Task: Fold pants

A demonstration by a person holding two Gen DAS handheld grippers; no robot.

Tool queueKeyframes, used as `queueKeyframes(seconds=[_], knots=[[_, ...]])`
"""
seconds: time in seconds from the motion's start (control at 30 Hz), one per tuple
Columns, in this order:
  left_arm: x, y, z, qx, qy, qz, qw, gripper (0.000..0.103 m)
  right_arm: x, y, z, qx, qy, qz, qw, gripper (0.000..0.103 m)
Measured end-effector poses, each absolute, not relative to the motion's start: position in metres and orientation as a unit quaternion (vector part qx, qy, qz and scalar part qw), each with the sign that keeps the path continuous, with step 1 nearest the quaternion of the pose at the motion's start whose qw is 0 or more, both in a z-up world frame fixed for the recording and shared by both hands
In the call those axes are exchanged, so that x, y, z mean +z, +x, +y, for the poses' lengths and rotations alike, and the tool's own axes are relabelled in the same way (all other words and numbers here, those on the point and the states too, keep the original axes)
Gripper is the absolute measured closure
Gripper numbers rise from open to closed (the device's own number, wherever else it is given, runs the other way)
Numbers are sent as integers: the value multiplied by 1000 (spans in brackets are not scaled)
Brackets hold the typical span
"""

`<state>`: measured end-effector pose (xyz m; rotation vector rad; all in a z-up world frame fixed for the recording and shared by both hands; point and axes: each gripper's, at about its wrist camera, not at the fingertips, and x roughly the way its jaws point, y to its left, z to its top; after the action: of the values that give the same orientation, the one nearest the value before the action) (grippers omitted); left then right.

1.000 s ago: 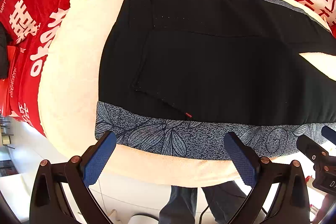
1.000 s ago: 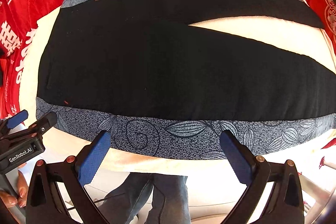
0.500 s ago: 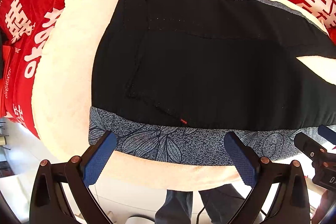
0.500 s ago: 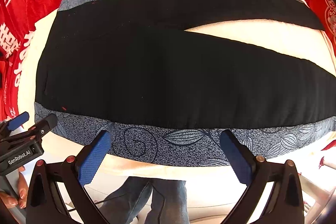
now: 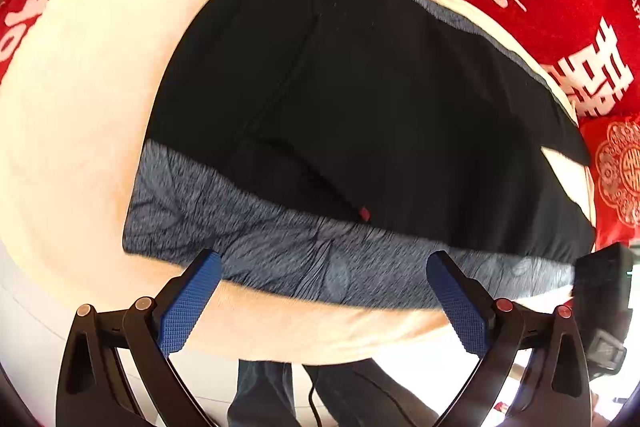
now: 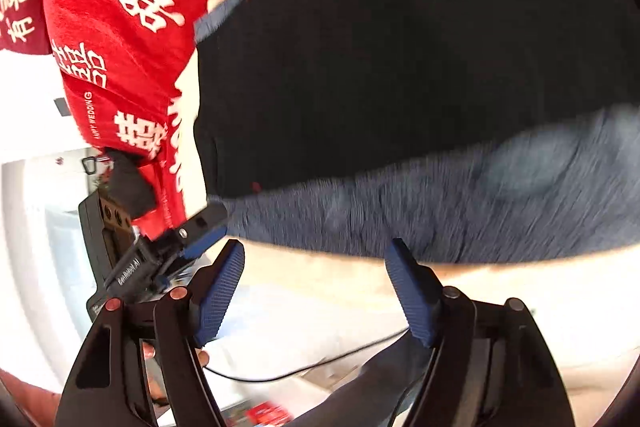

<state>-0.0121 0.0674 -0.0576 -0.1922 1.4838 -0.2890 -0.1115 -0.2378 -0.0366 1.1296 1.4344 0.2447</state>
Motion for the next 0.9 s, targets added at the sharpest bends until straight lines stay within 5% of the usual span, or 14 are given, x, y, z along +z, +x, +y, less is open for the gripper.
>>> queueKeyframes(seconds=[0.23,0.43,0.7,0.9], knots=[[-84,-27,67,-163,-123,694,691,0,-73,-129,-234,77,551,590,585,28],[-85,-25,62,-168,-190,688,680,0,-29,-94,-239,112,585,504,625,29],[-83,2,51,-158,-292,667,667,0,-13,-93,-243,145,587,488,629,29],[-80,9,50,-168,-249,663,686,19,-41,-133,-278,86,592,496,630,29]])
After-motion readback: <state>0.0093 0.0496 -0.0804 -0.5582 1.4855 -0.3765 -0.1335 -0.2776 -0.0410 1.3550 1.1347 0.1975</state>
